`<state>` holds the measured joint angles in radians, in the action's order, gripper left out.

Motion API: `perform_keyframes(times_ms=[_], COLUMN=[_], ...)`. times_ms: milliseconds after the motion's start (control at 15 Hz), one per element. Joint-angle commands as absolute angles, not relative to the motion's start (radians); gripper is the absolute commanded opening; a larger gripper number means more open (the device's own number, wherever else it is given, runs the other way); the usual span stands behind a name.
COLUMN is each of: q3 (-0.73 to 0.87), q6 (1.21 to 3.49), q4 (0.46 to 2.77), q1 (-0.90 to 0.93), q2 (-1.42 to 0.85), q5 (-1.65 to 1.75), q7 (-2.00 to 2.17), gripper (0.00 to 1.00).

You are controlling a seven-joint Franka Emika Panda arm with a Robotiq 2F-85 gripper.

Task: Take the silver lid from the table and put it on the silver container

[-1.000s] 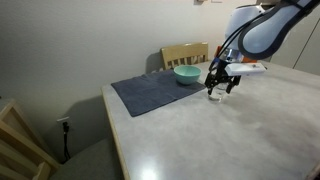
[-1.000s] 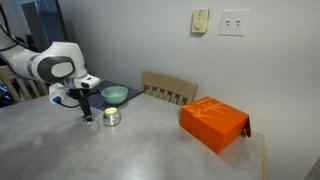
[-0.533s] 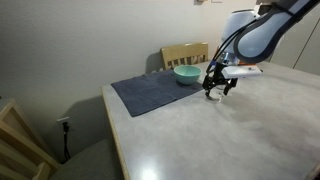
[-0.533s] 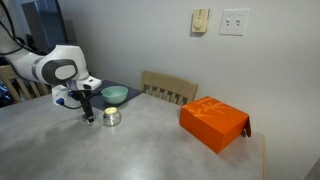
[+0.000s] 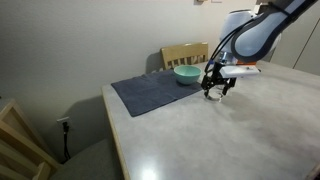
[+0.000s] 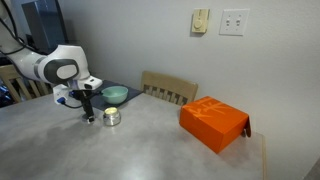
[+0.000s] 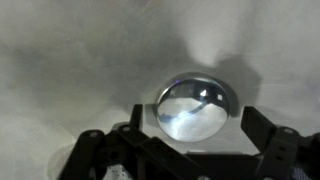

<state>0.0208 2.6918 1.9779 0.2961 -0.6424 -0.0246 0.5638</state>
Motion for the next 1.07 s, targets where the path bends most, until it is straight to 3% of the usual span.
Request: perform_keyframes(times_ms=[0,600,667,733,1000], q3=[0.015,0.026,0.028,0.031,0.035], q6=[2.646,2.554,2.543,2.541,2.481], q4=[1.940,1.879,1.873,1.870,1.854], q1=[0.287,0.291,0.293,0.295,0.311], q2=[-0.665,-0.708,-0.709,-0.710,-0.696], q5=[-0.048,-0.041,-0.038,-0.036,-0.018], q7=[0.533,0.551,0.554,0.558,0.561], gripper=[1.00,1.00,0.91,0.74,0.44])
